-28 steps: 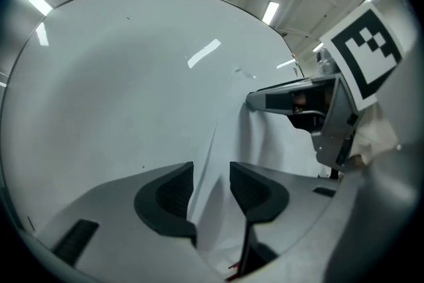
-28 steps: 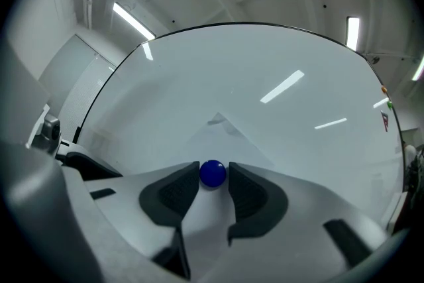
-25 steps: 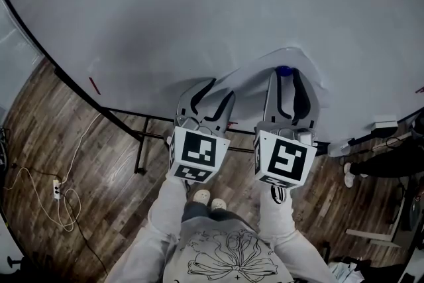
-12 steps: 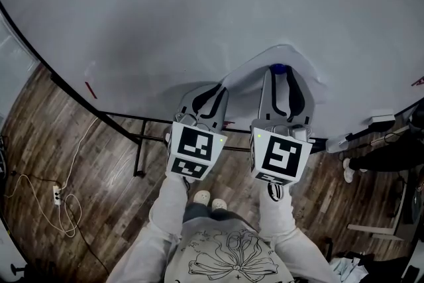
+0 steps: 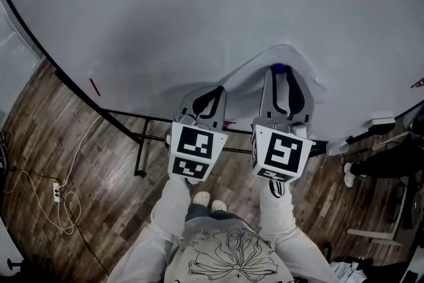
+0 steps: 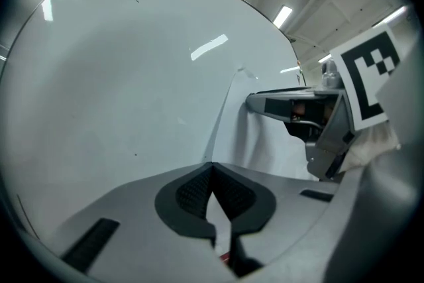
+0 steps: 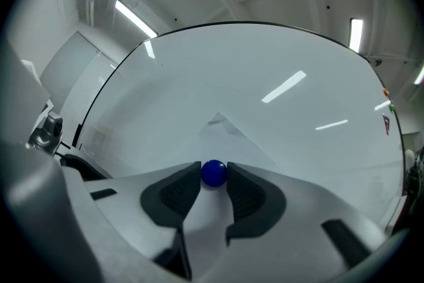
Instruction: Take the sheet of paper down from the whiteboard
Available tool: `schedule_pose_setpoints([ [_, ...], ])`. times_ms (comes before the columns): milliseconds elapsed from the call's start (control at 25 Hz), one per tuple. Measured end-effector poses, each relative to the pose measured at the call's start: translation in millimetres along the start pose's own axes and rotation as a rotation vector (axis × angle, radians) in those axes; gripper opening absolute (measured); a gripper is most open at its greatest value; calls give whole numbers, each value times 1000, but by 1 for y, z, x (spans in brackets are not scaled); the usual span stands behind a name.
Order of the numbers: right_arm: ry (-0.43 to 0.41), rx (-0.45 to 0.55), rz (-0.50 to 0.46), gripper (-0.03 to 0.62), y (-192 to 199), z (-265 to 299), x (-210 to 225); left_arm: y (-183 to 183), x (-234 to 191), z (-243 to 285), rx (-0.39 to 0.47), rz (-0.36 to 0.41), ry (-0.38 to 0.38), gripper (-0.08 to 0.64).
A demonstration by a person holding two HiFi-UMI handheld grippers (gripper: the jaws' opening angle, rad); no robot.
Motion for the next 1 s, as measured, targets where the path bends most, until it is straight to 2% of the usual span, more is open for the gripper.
schedule_pose_setpoints([
  [360,-27,-4,27,117,0,0,6,-10,3,-15,13,-13,-43,3],
  [600,-13,-8,51,117,0,-1,19,-11,2,-25,7,-17,-81,3],
  [1000,17,16,70,117,-1,-9,40,0,-12,-56,16,-70,-167,3],
])
Point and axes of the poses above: the fingertips, and each gripper's own axes: z forward along the fingers, x to its right, y out of its underside, the point moved 10 cm from there along -z, backward along the fingers, and after that the axes turned 11 degrees about y, right-handed, at the moved point
